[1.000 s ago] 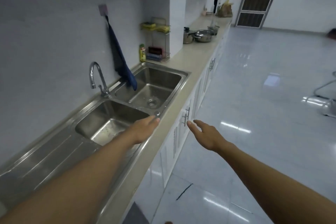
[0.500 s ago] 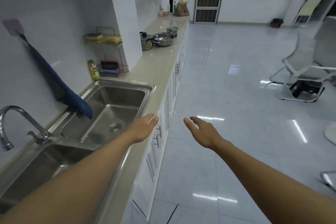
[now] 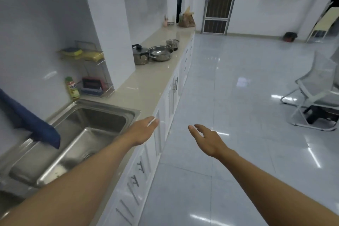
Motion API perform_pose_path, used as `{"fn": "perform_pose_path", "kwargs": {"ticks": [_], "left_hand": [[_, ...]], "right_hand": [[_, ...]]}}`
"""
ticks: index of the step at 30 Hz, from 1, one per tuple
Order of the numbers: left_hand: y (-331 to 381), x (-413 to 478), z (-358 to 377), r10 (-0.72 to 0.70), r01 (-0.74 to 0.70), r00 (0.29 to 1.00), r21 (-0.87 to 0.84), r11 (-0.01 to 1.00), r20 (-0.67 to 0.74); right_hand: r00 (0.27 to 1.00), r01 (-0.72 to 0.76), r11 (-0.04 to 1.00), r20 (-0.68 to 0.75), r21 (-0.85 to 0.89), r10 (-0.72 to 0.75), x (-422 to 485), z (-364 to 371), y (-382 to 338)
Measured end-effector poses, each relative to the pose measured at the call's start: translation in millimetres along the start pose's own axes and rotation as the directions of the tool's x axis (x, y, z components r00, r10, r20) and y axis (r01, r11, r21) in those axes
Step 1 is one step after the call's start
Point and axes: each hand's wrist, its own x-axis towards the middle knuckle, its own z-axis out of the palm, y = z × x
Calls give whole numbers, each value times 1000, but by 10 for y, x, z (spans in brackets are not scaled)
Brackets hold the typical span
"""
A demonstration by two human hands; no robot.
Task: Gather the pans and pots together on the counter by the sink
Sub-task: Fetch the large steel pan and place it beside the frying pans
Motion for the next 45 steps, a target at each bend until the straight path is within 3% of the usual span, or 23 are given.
{"fn": "perform_pose_path", "kwargs": {"ticks": [9,26,45], "left_hand": [[381,1056,-27,-26,26,1000,-18,999,2],[775,3916,-757,3,-4,1000,40,999,25],[1444,6504,-1061,-184,168,971,-110,980,-155]], "right_hand": [[999,13,1000,30,8,-13,1085,-454,154],[1000,-13,1000,-4,-2,13,3926,-1086,3],[977,140,990,164,-16,-135,7134,-1967,154]]}}
